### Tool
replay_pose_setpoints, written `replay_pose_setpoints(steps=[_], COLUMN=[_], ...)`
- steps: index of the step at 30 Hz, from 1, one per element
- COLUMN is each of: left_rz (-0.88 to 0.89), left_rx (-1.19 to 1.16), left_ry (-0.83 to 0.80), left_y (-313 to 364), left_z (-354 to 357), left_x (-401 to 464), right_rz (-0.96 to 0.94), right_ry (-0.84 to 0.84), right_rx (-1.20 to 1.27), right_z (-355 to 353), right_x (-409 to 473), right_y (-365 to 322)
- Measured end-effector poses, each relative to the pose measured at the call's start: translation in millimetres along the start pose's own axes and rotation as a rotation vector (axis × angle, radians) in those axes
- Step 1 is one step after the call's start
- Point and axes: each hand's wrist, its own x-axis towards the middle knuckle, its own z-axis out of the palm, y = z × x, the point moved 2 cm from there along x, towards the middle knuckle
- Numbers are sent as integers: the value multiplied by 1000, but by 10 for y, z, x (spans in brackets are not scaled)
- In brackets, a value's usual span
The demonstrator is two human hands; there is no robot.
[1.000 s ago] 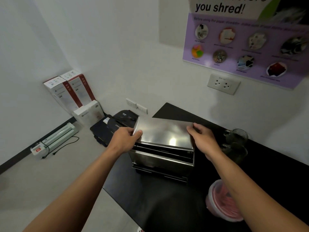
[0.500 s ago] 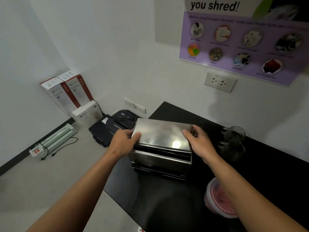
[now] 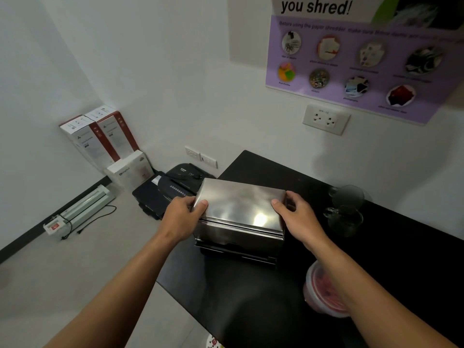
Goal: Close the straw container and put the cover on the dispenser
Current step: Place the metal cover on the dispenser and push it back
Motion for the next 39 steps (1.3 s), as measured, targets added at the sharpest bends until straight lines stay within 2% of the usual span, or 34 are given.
replay_pose_setpoints(steps=[5,8,11,14,16,25,29,33,35,39], left_rz=[-4,26,277,589,669,691,685,691,705,734], left_rx=[24,134,279,421,494,503,496,506,510,498], left_ry=[-10,35,82,-42,-128,-65,-72,-71,-74,-32], left_y=[-17,32,231,489,596,623,633,617,600,577], left_z=[19,28,92,330,507,700,700,701,693,693], left_x=[-48,-81,-193,-336,-410,-483,-482,-495,-500,-508], right_rz=[-3,-29,-56,-69,-84,-101,-340,-672,-746,-779], right_ry=[-15,-30,-44,-57,-49,-113,-216,-362,-373,-334], right_rx=[-17,-43,-80,-106,-121,-322,-433,-830,-942,-933], right_z=[-14,-27,-45,-61,-73,-219,-379,-422,-378,-303], right_x=[-45,-54,-49,-49,-47,-58,-169,-284,-316,-350], right_y=[-7,-35,-46,-65,-78,-63,-112,-71,-27,23])
